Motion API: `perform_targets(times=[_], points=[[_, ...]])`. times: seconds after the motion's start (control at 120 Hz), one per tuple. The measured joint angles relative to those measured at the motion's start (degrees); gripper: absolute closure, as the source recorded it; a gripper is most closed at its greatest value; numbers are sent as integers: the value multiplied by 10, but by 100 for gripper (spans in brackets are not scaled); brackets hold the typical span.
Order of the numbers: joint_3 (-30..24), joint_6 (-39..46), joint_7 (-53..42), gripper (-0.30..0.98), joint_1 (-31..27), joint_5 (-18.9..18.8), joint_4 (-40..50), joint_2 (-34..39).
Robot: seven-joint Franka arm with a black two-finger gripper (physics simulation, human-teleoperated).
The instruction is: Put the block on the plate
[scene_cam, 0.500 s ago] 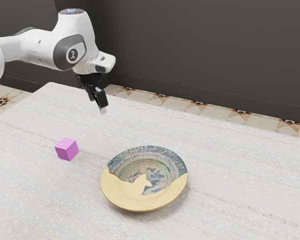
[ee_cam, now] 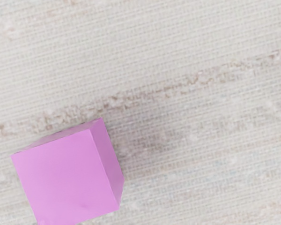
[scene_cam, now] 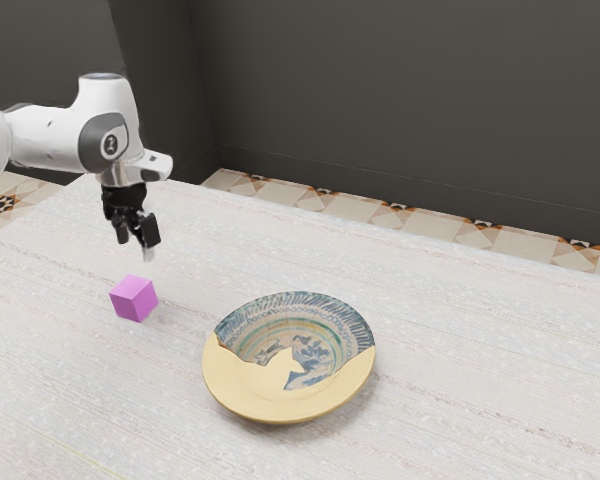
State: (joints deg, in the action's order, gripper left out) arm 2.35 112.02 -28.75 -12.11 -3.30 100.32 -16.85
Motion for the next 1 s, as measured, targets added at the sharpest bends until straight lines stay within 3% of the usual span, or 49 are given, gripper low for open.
perform_targets(times=[0.367,1.0], points=[[8,38,2,0,-39,89,7,-72],[20,101,4,0,-57,103,4,-120]])
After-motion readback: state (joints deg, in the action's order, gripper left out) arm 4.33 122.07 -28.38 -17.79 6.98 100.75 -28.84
